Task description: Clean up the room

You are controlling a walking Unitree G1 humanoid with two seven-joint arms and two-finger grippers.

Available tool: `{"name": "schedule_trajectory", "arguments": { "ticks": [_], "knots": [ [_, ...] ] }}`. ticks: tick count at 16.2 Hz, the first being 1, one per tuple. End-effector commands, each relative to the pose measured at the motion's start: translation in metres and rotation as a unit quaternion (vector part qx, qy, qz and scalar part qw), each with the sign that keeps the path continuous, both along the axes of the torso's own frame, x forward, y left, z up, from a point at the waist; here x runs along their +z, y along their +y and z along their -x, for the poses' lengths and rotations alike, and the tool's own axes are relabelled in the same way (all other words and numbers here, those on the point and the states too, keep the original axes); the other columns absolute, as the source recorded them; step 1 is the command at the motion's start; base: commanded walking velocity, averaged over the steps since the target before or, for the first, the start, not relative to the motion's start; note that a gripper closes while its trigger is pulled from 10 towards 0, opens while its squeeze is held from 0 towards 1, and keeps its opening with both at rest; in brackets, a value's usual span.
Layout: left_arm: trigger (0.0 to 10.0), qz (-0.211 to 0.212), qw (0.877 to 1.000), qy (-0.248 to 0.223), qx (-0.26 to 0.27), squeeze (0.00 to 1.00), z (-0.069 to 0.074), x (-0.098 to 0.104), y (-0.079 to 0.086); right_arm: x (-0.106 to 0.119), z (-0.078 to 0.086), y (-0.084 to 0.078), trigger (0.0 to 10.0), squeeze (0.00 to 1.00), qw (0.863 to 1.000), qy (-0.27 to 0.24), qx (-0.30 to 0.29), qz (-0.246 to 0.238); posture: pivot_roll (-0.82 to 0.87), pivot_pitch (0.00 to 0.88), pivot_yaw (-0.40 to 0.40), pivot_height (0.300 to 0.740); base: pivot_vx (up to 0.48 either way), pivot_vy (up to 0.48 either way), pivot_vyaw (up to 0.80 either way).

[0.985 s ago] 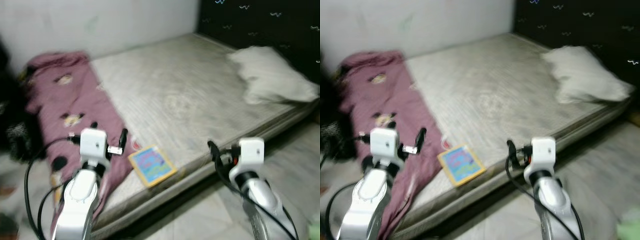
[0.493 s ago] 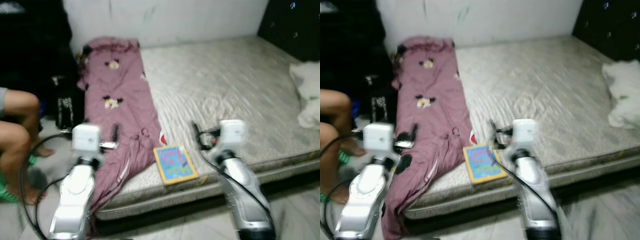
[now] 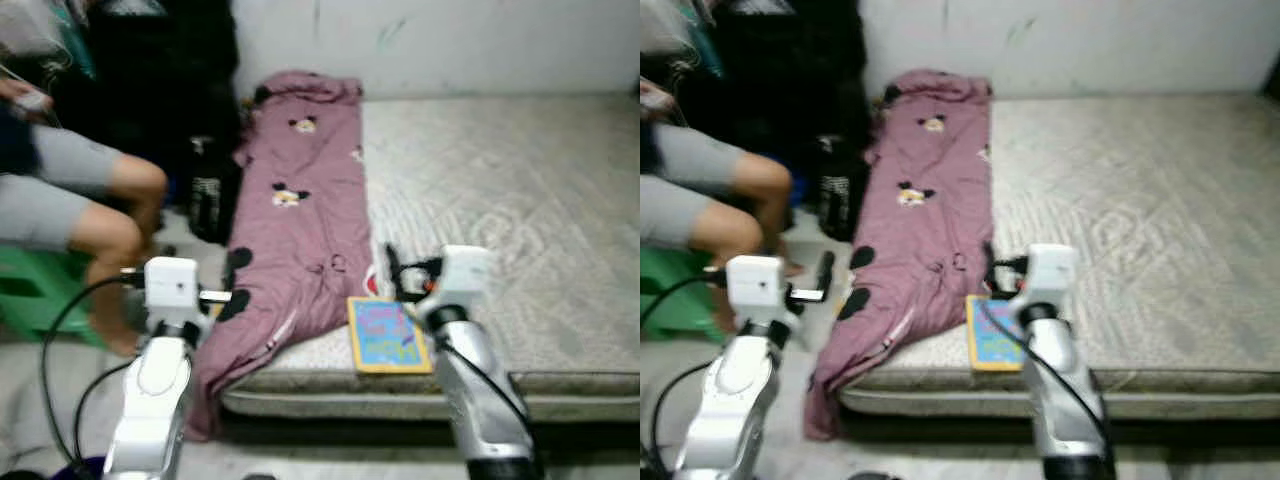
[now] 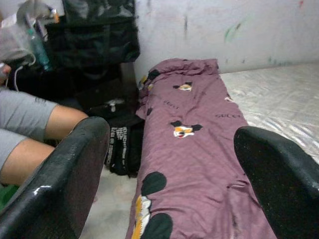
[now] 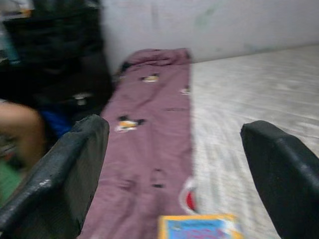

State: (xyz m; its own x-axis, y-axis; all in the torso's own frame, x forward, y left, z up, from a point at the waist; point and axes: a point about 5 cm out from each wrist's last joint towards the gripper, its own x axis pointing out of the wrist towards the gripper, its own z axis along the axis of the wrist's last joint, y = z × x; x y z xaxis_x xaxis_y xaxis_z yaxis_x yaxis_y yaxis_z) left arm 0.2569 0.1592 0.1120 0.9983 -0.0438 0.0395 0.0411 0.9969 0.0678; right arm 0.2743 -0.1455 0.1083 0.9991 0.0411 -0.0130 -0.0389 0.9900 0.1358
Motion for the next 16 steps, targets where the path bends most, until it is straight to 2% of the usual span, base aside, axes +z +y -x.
{"name": "schedule_trajectory", "arguments": {
  "ticks": [1,3,4,5,6,7,10,13,16],
  "knots": [
    [10.0,-0.006,1.0,-0.011,0.006,0.0,-0.004,0.005,0.004,0.007,0.001,-0.002,10.0,0.0,1.0,-0.018,-0.012,-0.003,-0.01,0.0,0.04,0.74,0.0,0.0,0.0],
    [10.0,-0.01,0.999,-0.008,0.029,0.0,-0.006,0.004,0.008,0.008,0.004,-0.004,10.0,0.0,0.999,-0.02,-0.033,0.018,-0.02,0.0,0.043,0.74,0.0,0.0,0.0],
    [10.0,-0.011,0.999,-0.01,0.032,0.0,-0.006,0.004,0.01,0.011,0.004,-0.006,10.0,0.0,0.998,-0.038,-0.042,0.02,-0.02,0.0,0.042,0.74,0.0,0.0,0.0],
    [10.0,-0.04,0.997,-0.022,0.056,0.0,-0.005,0.007,0.014,0.016,0.003,-0.008,10.0,0.0,0.997,-0.053,-0.058,0.019,-0.01,0.0,0.041,0.74,0.0,0.0,0.0],
    [10.0,-0.048,0.996,-0.028,0.065,0.0,-0.005,0.009,0.016,0.016,0.002,-0.011,10.0,0.0,0.995,-0.052,-0.074,0.043,-0.01,0.0,0.04,0.74,0.0,0.0,0.0],
    [10.0,-0.044,0.997,-0.028,0.064,0.0,-0.005,0.009,0.017,0.015,0.001,-0.013,10.0,0.0,0.994,-0.047,-0.078,0.055,-0.01,0.0,0.04,0.74,0.0,0.0,0.0],
    [10.0,-0.032,0.999,-0.015,0.039,0.0,-0.005,0.005,0.012,0.005,0.001,-0.006,10.0,0.0,0.998,-0.02,-0.057,0.022,0.01,0.0,0.034,0.74,0.0,0.0,0.0],
    [10.0,-0.025,0.999,-0.01,0.024,0.0,-0.006,0.003,0.008,0.003,0.001,-0.006,10.0,0.0,0.998,-0.016,-0.057,0.016,0.0,0.0,0.031,0.74,0.0,0.0,0.0],
    [10.0,-0.013,1.0,-0.008,0.005,0.0,-0.007,0.003,0.003,0.003,0.001,-0.007,10.0,0.0,0.998,-0.016,-0.055,0.014,-0.01,0.0,0.028,0.74,0.0,0.0,-0.39]
  ]
}}
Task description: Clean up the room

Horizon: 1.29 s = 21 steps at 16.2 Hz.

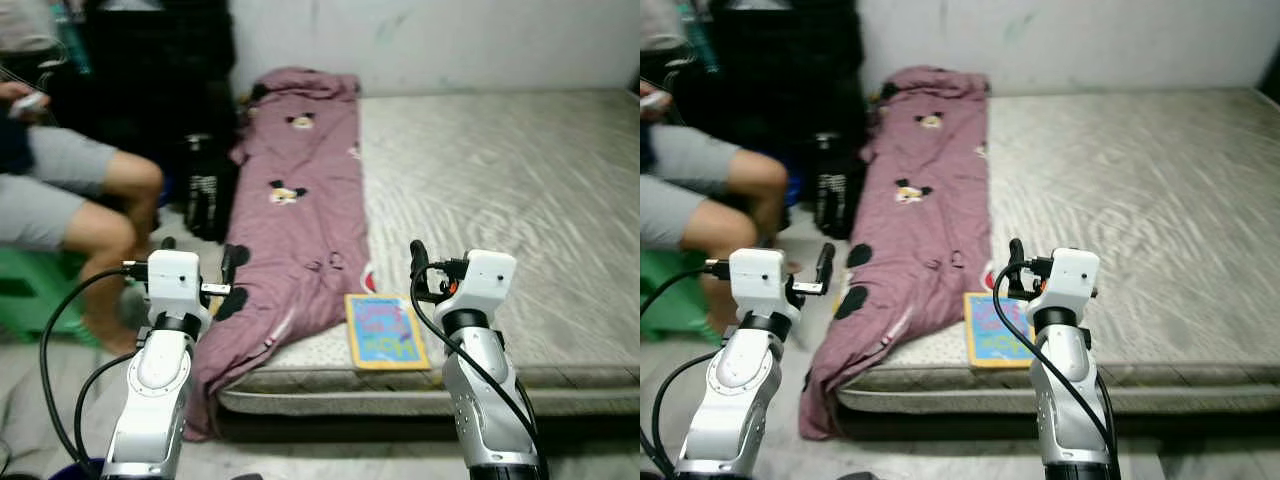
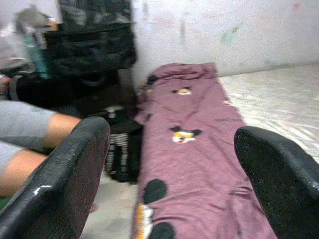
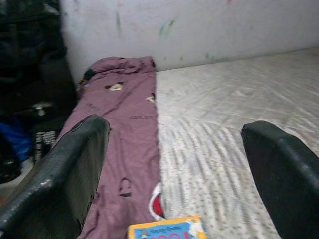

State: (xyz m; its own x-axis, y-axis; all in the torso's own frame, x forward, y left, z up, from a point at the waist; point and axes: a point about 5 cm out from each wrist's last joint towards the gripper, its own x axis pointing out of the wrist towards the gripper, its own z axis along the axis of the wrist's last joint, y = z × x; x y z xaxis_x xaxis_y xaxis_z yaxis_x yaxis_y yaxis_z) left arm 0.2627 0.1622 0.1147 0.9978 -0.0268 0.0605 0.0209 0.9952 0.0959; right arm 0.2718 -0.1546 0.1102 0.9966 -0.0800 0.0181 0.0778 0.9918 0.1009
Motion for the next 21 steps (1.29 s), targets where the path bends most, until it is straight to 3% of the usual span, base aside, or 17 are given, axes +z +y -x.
{"name": "schedule_trajectory", "arguments": {
  "ticks": [1,5,21],
  "knots": [
    [10.0,0.005,1.0,0.005,-0.009,0.0,-0.001,0.0,-0.001,0.001,-0.002,0.002,10.0,0.0,1.0,0.002,0.007,-0.005,-0.01,0.0,0.027,0.74,0.0,0.0,0.0],
    [10.0,0.012,1.0,0.003,-0.019,0.0,-0.002,0.001,-0.005,0.0,-0.003,0.002,10.0,0.0,1.0,0.008,0.011,-0.005,-0.01,0.0,0.02,0.74,0.0,0.0,-0.8],
    [10.0,0.038,0.998,-0.007,-0.057,0.0,-0.003,0.006,-0.013,0.001,-0.006,0.001,10.0,0.0,1.0,0.012,0.016,0.0,-0.01,0.0,0.014,0.74,0.032,0.0,-0.08]
  ]
}}
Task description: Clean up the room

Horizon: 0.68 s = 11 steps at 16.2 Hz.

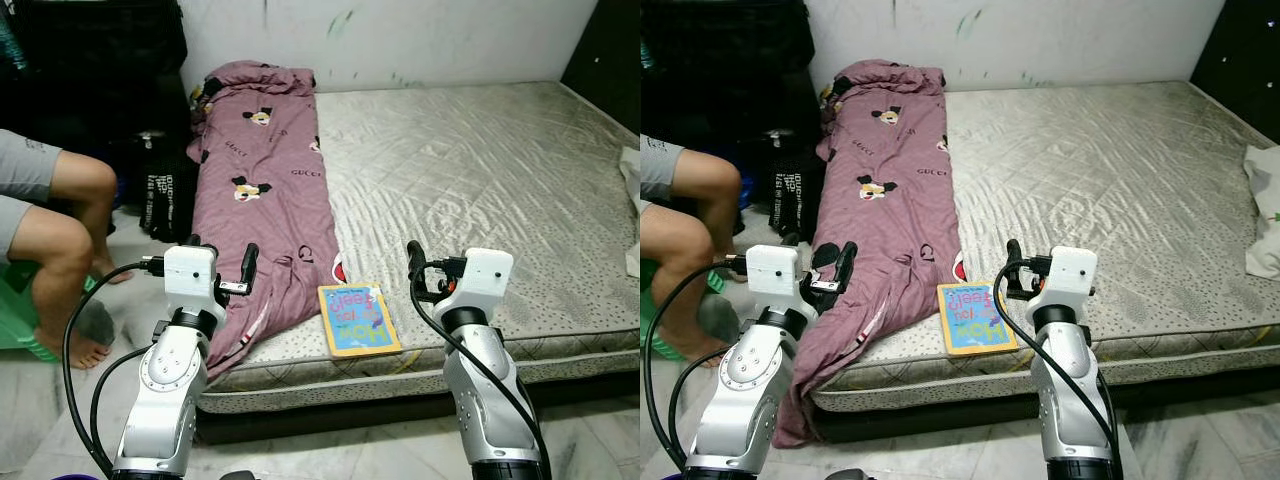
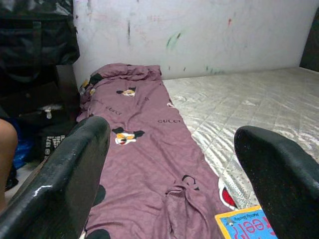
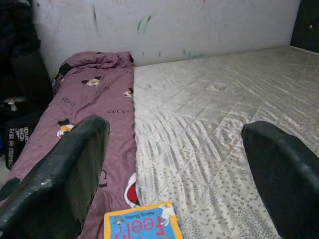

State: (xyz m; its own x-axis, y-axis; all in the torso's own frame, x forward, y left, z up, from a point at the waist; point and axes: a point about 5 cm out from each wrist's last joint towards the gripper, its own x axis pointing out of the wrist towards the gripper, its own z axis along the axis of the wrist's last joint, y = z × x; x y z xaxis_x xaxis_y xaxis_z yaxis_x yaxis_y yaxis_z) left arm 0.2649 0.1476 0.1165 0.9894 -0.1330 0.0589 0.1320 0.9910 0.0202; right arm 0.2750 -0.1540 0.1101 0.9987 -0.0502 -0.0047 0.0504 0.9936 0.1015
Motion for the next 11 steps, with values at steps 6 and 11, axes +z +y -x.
{"name": "schedule_trajectory", "arguments": {
  "ticks": [6,11],
  "knots": [
    [10.0,0.0,1.0,-0.013,-0.003,0.0,-0.0023,0.0048,0.0013,0.0016,-0.0041,0.001,10.0,0.0,1.0,-0.001,0.001,0.002,-0.01,0.0,0.014,0.74,0.283,0.0,0.0],
    [10.0,0.001,1.0,-0.013,-0.003,0.0,-0.004,0.0048,0.001,0.0021,-0.0061,0.001,10.0,0.0,1.0,-0.002,0.002,0.005,-0.01,0.0,0.011,0.74,0.271,0.0,0.0]
  ]
}}
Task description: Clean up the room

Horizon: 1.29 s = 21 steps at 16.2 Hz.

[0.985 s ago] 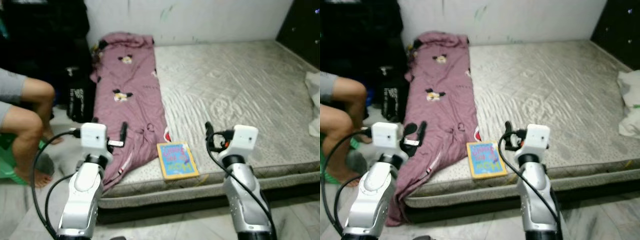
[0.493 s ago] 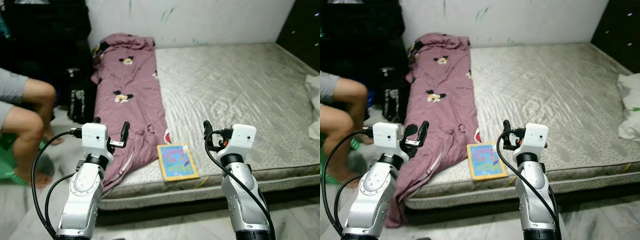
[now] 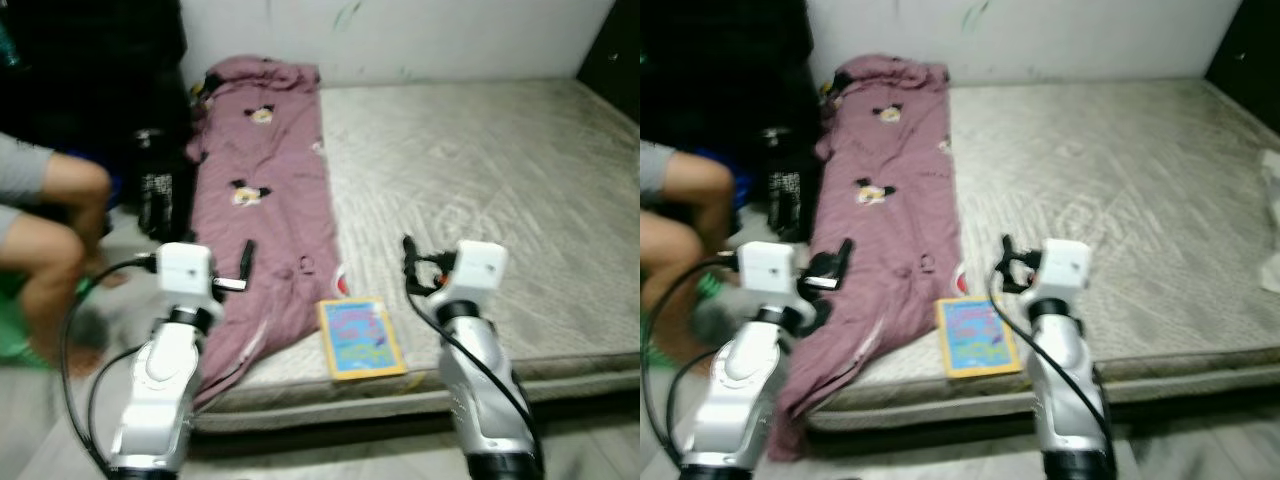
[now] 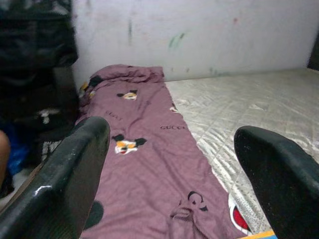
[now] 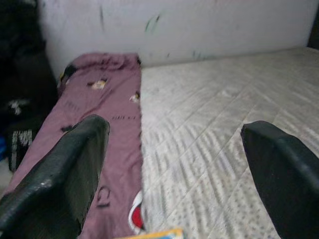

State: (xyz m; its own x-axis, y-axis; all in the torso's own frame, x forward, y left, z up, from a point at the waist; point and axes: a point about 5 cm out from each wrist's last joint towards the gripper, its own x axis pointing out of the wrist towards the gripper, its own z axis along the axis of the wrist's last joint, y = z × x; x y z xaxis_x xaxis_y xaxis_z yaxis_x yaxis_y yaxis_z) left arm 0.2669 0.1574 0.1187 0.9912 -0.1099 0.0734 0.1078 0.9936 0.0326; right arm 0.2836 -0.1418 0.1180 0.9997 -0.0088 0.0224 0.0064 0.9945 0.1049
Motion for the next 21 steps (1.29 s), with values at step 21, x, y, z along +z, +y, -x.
{"name": "schedule_trajectory", "arguments": {
  "ticks": [21],
  "knots": [
    [10.0,0.035,0.998,0.037,-0.022,0.0,-0.009,-0.014,-0.016,-0.015,-0.003,-0.005,10.0,0.0,1.0,0.024,0.004,0.006,-0.02,0.0,0.002,0.74,0.037,0.0,0.21]
  ]
}}
